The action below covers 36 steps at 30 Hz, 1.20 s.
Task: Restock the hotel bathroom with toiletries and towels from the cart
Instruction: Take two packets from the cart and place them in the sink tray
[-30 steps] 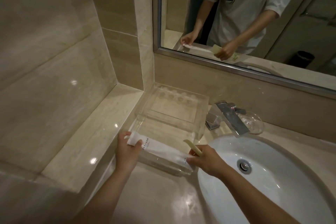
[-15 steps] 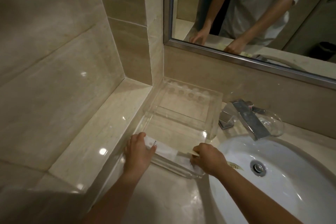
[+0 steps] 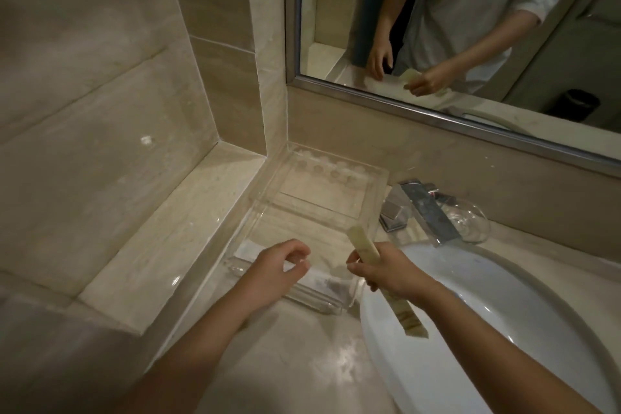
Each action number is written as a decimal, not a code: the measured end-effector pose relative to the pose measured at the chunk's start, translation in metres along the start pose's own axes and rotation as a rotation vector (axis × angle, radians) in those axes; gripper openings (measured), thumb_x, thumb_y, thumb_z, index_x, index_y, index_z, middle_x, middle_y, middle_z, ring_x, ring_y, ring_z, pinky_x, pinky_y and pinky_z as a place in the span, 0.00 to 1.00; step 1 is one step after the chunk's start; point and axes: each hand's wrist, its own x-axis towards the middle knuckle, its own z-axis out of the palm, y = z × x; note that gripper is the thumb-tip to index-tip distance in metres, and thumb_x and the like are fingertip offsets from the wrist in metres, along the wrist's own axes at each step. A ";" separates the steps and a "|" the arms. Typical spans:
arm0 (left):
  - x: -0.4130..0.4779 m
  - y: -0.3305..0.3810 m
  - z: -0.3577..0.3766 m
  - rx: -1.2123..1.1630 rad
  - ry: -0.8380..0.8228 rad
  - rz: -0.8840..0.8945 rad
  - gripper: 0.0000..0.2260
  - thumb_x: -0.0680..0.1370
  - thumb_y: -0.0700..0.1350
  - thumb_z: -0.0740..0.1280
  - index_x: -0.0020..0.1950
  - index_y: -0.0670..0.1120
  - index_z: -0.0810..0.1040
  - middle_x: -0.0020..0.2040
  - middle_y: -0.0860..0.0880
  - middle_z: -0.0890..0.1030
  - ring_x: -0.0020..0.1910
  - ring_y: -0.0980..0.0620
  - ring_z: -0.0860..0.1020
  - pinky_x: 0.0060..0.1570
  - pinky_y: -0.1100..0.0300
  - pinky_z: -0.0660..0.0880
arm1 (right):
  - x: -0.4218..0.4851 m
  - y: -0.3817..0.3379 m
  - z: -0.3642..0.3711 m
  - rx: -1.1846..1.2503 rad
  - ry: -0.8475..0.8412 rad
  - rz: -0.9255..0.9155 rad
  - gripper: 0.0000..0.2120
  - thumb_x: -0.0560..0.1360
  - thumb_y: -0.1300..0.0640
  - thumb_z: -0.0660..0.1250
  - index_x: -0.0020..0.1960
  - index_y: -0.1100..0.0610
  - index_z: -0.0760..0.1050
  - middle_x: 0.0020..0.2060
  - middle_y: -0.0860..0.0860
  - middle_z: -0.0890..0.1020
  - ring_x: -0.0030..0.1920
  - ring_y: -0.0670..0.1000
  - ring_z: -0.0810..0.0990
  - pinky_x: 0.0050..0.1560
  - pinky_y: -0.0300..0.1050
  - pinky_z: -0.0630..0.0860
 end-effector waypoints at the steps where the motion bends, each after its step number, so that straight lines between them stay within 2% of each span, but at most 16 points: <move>1: -0.003 0.015 0.000 -0.042 -0.022 0.027 0.07 0.76 0.46 0.66 0.53 0.50 0.77 0.50 0.54 0.80 0.48 0.66 0.76 0.47 0.75 0.70 | -0.008 -0.006 -0.006 0.036 -0.051 -0.007 0.03 0.73 0.60 0.68 0.43 0.61 0.78 0.34 0.53 0.77 0.31 0.47 0.75 0.33 0.40 0.76; 4: -0.008 0.055 0.002 -0.174 -0.027 0.076 0.08 0.75 0.46 0.67 0.54 0.53 0.75 0.49 0.54 0.79 0.45 0.67 0.76 0.44 0.76 0.68 | -0.033 -0.025 -0.020 0.076 -0.234 -0.043 0.03 0.73 0.61 0.68 0.41 0.59 0.76 0.31 0.52 0.77 0.31 0.49 0.76 0.34 0.40 0.76; 6: -0.009 0.075 0.004 -0.221 -0.018 0.116 0.09 0.75 0.44 0.68 0.54 0.51 0.76 0.49 0.53 0.79 0.45 0.63 0.76 0.46 0.72 0.71 | -0.047 -0.037 -0.026 0.080 -0.344 -0.068 0.04 0.74 0.61 0.68 0.40 0.58 0.75 0.28 0.50 0.77 0.28 0.47 0.76 0.35 0.40 0.75; 9: -0.012 0.093 0.007 -0.229 -0.045 0.177 0.02 0.75 0.41 0.68 0.46 0.43 0.78 0.39 0.52 0.79 0.39 0.57 0.76 0.43 0.62 0.73 | -0.060 -0.047 -0.030 0.071 -0.446 -0.108 0.06 0.74 0.62 0.68 0.39 0.57 0.74 0.26 0.47 0.77 0.26 0.45 0.76 0.36 0.39 0.74; 12: -0.017 0.096 0.010 -0.204 -0.011 0.180 0.06 0.75 0.39 0.68 0.37 0.42 0.76 0.31 0.53 0.74 0.32 0.58 0.71 0.35 0.63 0.69 | -0.067 -0.049 -0.030 0.095 -0.469 -0.142 0.05 0.75 0.63 0.67 0.40 0.57 0.74 0.26 0.48 0.78 0.27 0.46 0.77 0.37 0.41 0.75; 14: -0.019 0.095 0.008 -0.222 0.052 0.145 0.07 0.76 0.39 0.67 0.37 0.45 0.76 0.32 0.52 0.75 0.34 0.56 0.72 0.37 0.60 0.69 | -0.069 -0.047 -0.032 0.099 -0.441 -0.156 0.03 0.75 0.62 0.67 0.43 0.58 0.74 0.28 0.48 0.79 0.28 0.47 0.78 0.36 0.40 0.76; 16: -0.019 0.089 0.002 -0.256 0.143 0.066 0.06 0.77 0.40 0.65 0.41 0.46 0.78 0.36 0.51 0.78 0.36 0.55 0.75 0.39 0.58 0.72 | -0.069 -0.041 -0.035 0.032 -0.382 -0.171 0.03 0.74 0.59 0.68 0.47 0.57 0.74 0.31 0.47 0.79 0.30 0.46 0.79 0.36 0.41 0.77; 19: -0.019 0.077 -0.010 -0.323 0.268 -0.112 0.05 0.79 0.43 0.63 0.48 0.46 0.78 0.41 0.51 0.81 0.36 0.57 0.81 0.36 0.65 0.76 | -0.065 -0.029 -0.041 -0.085 -0.284 -0.168 0.09 0.74 0.58 0.68 0.53 0.60 0.74 0.36 0.51 0.79 0.33 0.45 0.79 0.36 0.44 0.77; 21: -0.018 0.068 -0.015 -0.387 0.327 -0.173 0.05 0.79 0.44 0.63 0.48 0.45 0.78 0.41 0.50 0.81 0.34 0.56 0.81 0.33 0.66 0.76 | -0.061 -0.023 -0.040 -0.071 -0.238 -0.175 0.11 0.74 0.60 0.68 0.55 0.60 0.74 0.38 0.51 0.78 0.33 0.45 0.78 0.34 0.40 0.76; 24: -0.014 0.057 -0.020 -0.467 0.412 -0.208 0.06 0.78 0.44 0.63 0.47 0.45 0.78 0.39 0.48 0.81 0.33 0.55 0.80 0.33 0.65 0.77 | -0.050 -0.019 -0.036 -0.042 -0.110 -0.192 0.14 0.74 0.61 0.68 0.59 0.56 0.73 0.44 0.50 0.77 0.35 0.45 0.78 0.35 0.38 0.76; 28: -0.001 0.040 -0.026 -0.521 0.495 -0.272 0.04 0.78 0.42 0.64 0.48 0.42 0.77 0.37 0.46 0.80 0.33 0.52 0.78 0.34 0.61 0.78 | -0.031 -0.014 -0.021 -0.178 0.146 -0.241 0.23 0.74 0.56 0.68 0.65 0.46 0.66 0.47 0.47 0.75 0.37 0.47 0.75 0.38 0.38 0.75; 31: 0.011 0.023 -0.026 -0.522 0.528 -0.315 0.05 0.78 0.40 0.64 0.52 0.41 0.74 0.37 0.46 0.79 0.32 0.51 0.76 0.34 0.61 0.76 | -0.010 -0.010 -0.007 -0.248 0.186 -0.288 0.20 0.74 0.56 0.68 0.64 0.48 0.69 0.54 0.50 0.78 0.44 0.50 0.77 0.47 0.42 0.75; 33: 0.019 0.011 -0.025 -0.510 0.554 -0.353 0.06 0.77 0.39 0.64 0.53 0.43 0.71 0.40 0.45 0.78 0.31 0.52 0.76 0.30 0.65 0.75 | 0.004 -0.005 0.003 -0.335 0.192 -0.289 0.18 0.74 0.55 0.68 0.63 0.51 0.71 0.57 0.50 0.77 0.46 0.48 0.75 0.48 0.40 0.72; 36: 0.029 -0.010 -0.020 -0.419 0.546 -0.386 0.08 0.77 0.37 0.64 0.53 0.44 0.68 0.47 0.42 0.78 0.31 0.51 0.76 0.29 0.64 0.75 | 0.022 0.004 0.018 -0.428 0.200 -0.257 0.19 0.74 0.54 0.68 0.64 0.53 0.70 0.58 0.52 0.77 0.53 0.49 0.74 0.51 0.40 0.69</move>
